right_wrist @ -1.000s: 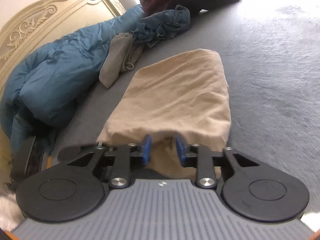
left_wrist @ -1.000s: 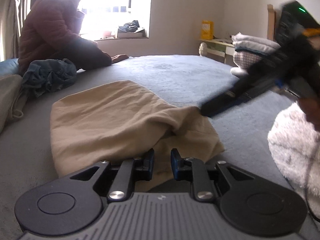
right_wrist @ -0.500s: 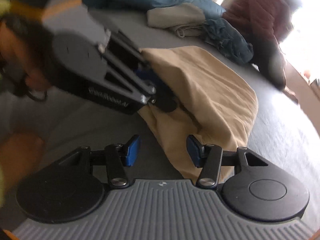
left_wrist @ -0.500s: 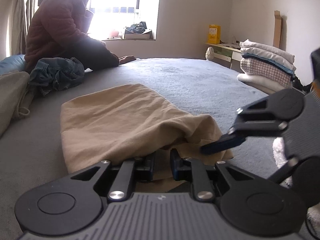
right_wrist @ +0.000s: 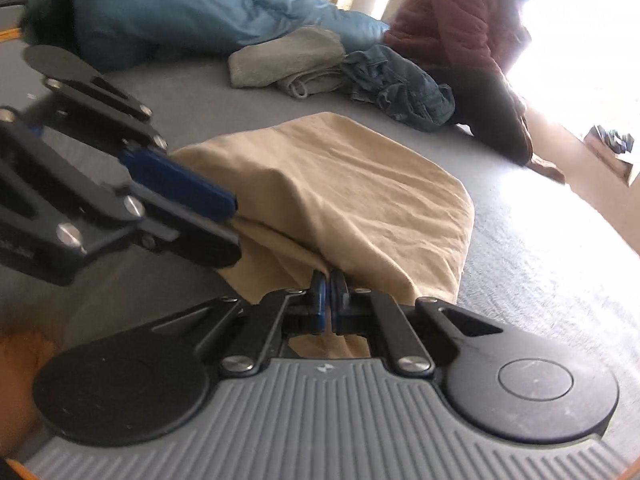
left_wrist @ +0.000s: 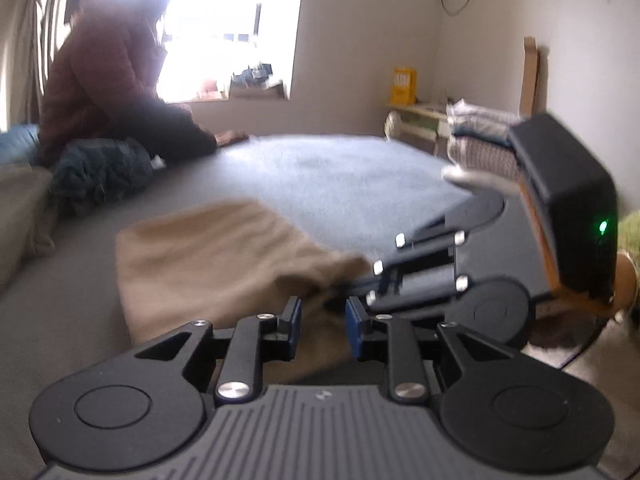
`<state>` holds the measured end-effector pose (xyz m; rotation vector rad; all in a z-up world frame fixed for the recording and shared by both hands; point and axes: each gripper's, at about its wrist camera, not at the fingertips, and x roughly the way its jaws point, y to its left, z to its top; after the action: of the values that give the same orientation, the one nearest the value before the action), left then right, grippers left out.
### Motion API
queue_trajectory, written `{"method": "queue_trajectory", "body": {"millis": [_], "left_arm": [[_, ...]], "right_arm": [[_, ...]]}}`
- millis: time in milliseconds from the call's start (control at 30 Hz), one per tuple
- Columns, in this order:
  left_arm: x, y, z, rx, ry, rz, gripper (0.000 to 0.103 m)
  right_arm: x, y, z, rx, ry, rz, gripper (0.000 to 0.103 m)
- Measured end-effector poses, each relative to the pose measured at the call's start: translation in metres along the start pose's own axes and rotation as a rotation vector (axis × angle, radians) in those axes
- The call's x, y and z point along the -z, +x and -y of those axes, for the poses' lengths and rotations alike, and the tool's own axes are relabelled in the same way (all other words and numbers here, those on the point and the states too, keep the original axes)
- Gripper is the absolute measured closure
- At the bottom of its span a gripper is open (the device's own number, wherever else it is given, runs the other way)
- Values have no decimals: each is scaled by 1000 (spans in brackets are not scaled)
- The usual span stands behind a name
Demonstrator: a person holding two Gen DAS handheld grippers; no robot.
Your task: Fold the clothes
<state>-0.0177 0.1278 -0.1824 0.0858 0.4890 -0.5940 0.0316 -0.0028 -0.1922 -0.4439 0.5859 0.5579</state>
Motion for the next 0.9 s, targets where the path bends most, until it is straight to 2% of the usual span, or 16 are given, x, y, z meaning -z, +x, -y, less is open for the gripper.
{"method": "queue_trajectory", "body": {"millis": [67,133,267,300,367,467,567,633,800,900], "left_arm": [[-4,2,0,-23,26,20,69],[-6,9,1,-55,65,15,67],[-3,33,1,-130,141,-60,67],[-1,39,-1,-129,135,-81,69],[3,43,-5,-118,104,-93,87],[3,35,-14,-91,20,-56,98],[2,26,-21,-55,-45,-29,99],[2,20,-25,-31,-72,-16,100],[21,30,-17,-50,6,-93,100],[29,33,-18,-67,13,-106,100]], "right_arm": [[0,-1,1,-11,19,7,102],[2,-2,-1,-25,30,8,102],[4,2,1,-72,86,-4,102],[4,3,2,-80,109,-6,102],[4,5,5,-95,156,-8,102],[3,12,16,-140,284,-13,102],[4,25,26,-187,425,-26,102],[12,33,39,-225,569,-18,102],[35,49,72,-326,950,-8,101],[42,35,81,-342,1025,-54,97]]}}
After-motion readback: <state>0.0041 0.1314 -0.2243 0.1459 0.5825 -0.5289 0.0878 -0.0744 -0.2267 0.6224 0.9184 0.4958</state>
